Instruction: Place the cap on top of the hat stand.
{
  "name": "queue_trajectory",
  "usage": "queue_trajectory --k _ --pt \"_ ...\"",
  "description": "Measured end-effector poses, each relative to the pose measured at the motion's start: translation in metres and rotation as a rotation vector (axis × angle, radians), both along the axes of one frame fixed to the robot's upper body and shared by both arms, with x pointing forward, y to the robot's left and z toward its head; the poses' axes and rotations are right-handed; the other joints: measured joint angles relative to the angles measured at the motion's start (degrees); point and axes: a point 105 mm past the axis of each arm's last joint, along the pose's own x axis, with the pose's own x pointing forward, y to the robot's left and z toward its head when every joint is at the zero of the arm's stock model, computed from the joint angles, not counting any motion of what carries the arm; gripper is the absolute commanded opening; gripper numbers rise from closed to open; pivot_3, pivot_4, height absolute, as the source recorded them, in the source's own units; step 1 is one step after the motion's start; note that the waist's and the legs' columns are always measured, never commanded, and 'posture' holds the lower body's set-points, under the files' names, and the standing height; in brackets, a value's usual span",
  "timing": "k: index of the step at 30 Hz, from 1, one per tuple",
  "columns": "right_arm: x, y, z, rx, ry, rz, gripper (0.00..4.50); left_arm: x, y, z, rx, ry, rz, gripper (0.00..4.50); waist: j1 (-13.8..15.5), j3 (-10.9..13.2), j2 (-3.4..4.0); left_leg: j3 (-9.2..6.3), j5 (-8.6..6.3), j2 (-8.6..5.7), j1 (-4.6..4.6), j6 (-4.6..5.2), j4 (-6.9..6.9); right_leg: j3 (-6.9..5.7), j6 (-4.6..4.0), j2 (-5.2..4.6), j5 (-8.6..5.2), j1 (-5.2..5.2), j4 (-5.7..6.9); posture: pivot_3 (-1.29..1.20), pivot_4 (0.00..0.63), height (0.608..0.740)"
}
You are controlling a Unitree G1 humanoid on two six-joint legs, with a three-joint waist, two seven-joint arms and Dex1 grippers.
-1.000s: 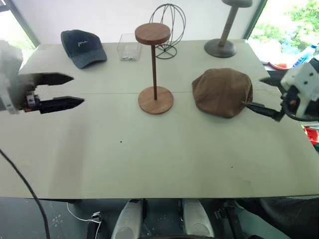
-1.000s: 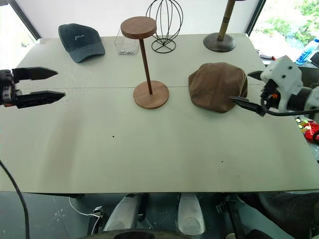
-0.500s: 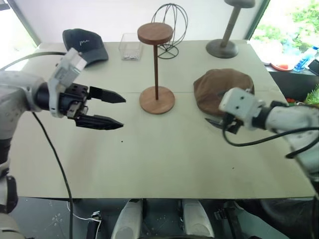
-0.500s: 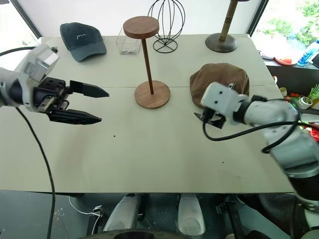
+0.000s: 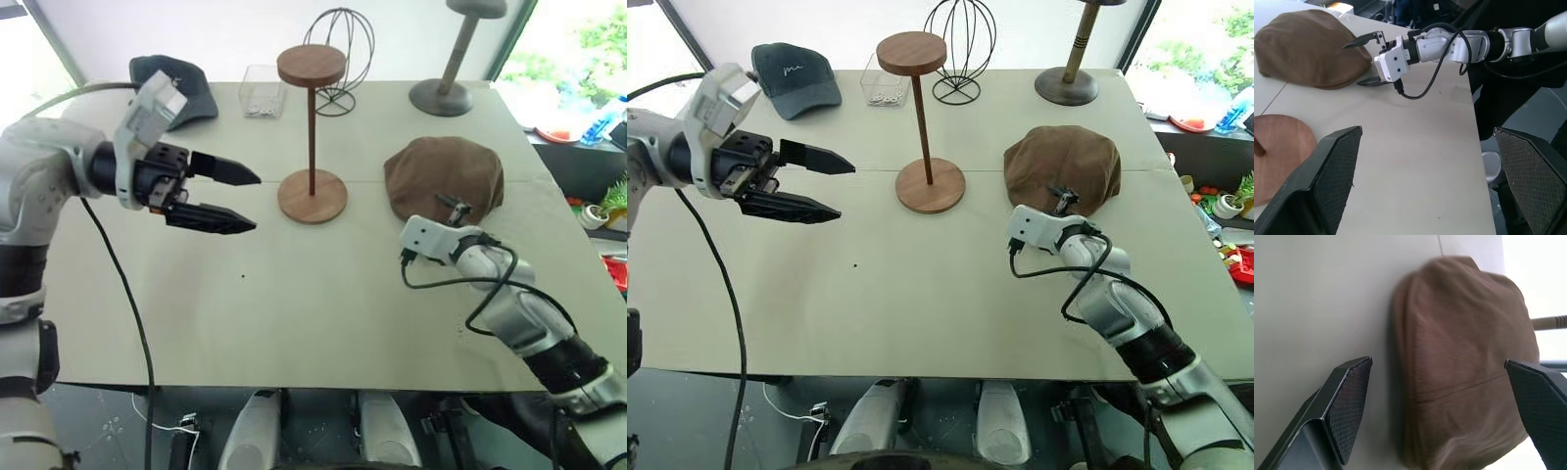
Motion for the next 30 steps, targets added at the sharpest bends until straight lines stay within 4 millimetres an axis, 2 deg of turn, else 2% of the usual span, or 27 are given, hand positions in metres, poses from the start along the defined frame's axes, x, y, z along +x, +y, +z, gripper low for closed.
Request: queue_trajectory --k 6,7,9,14,16,21,25,28,30 --pt "0.027 -0.008 -0.004 -0.014 -0.059 -0.038 4.45 0.002 0.002 0.001 -0.009 -0.001 0.018 4.50 -0.1 -0.1 -0.21 0.00 0.01 0.03 0.29 -0.01 0.00 0.01 -0.22 0.00 -0.01 0.28 -0.01 0.00 0.150 0.740" --pt "0.030 -0.010 -0.005 -0.015 -0.066 -0.043 4.22 0.003 0.002 0.002 -0.011 -0.004 0.022 4.50 -0.1 -0.2 -0.30 -0.01 0.01 0.04 0.35 -0.01 0.00 0.01 -0.23 0.01 -0.01 0.36 -0.01 0.00 0.150 0.740" --pt "0.035 -0.014 -0.010 -0.015 -0.062 -0.050 3.58 0.003 0.003 0.004 -0.016 -0.011 0.029 4.50 0.0 -0.2 -0.41 -0.04 0.01 0.04 0.38 -0.02 0.00 0.00 -0.23 0.03 -0.01 0.49 -0.04 0.00 0.150 0.740" --pt "0.034 -0.021 -0.024 -0.015 -0.030 -0.052 0.93 0.003 0.007 0.009 -0.027 -0.030 0.057 4.50 0.3 -0.2 -0.42 -0.08 0.05 0.01 0.35 -0.08 0.00 0.01 -0.23 0.02 0.00 0.57 -0.10 0.00 0.150 0.740" --pt "0.035 -0.024 -0.018 -0.008 -0.050 -0.057 0.03 0.003 0.007 0.009 -0.027 -0.032 0.060 4.50 0.2 -0.3 -0.50 -0.13 0.06 0.03 0.36 -0.09 0.00 0.03 -0.21 0.10 -0.02 0.57 -0.12 0.00 0.150 0.740" --pt "0.033 -0.024 -0.012 -0.009 -0.048 -0.045 0.03 0.006 0.009 0.008 -0.031 -0.034 0.085 4.50 0.1 -0.3 -0.57 -0.16 0.05 0.06 0.32 -0.09 -0.09 0.03 0.04 0.17 0.02 0.51 -0.14 0.00 0.150 0.740" --pt "0.032 -0.032 0.015 -0.015 -0.064 -0.033 0.03 0.008 0.015 0.011 -0.052 -0.050 0.129 4.50 0.0 -0.3 -0.47 -0.14 0.05 0.06 0.23 -0.09 -0.11 0.06 0.09 0.17 0.02 0.40 -0.14 0.00 0.150 0.740" --pt "0.041 -0.029 0.062 0.000 -0.139 -0.009 0.03 0.011 0.022 0.012 -0.075 -0.063 0.181 4.50 -0.6 -0.1 -0.26 -0.06 0.05 0.07 0.21 -0.09 -0.14 0.13 0.09 0.17 0.03 0.28 -0.13 0.00 0.150 0.740" --pt "0.049 -0.009 0.110 0.012 -0.241 0.063 0.03 0.012 0.027 0.013 -0.093 -0.075 0.217 4.50 -1.7 -0.1 -0.17 -0.05 0.06 0.08 0.17 -0.09 -0.18 0.20 0.07 0.19 0.06 0.09 -0.04 0.00 0.150 0.740"
